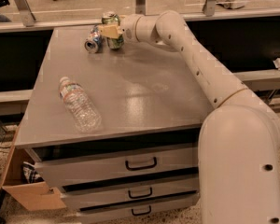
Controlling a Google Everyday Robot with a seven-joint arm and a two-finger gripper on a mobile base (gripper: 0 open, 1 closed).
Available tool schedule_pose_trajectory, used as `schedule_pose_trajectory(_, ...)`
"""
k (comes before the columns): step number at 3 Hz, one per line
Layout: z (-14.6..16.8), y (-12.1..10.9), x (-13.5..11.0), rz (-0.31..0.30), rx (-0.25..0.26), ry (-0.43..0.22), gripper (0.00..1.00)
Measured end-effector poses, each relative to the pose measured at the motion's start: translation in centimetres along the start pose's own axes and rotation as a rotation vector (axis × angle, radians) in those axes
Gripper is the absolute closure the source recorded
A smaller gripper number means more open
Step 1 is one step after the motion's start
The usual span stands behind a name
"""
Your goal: Move green can near redbull can
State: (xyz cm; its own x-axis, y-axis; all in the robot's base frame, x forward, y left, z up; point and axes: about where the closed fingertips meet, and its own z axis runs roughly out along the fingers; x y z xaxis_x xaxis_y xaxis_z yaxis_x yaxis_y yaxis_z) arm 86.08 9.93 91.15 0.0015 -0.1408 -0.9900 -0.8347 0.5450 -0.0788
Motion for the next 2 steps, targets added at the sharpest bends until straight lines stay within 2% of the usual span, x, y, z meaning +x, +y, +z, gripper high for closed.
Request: schedule_pose_trajectory(2, 0.36, -0.13, 1.75, 0.069, -0.002, 0.012, 0.23)
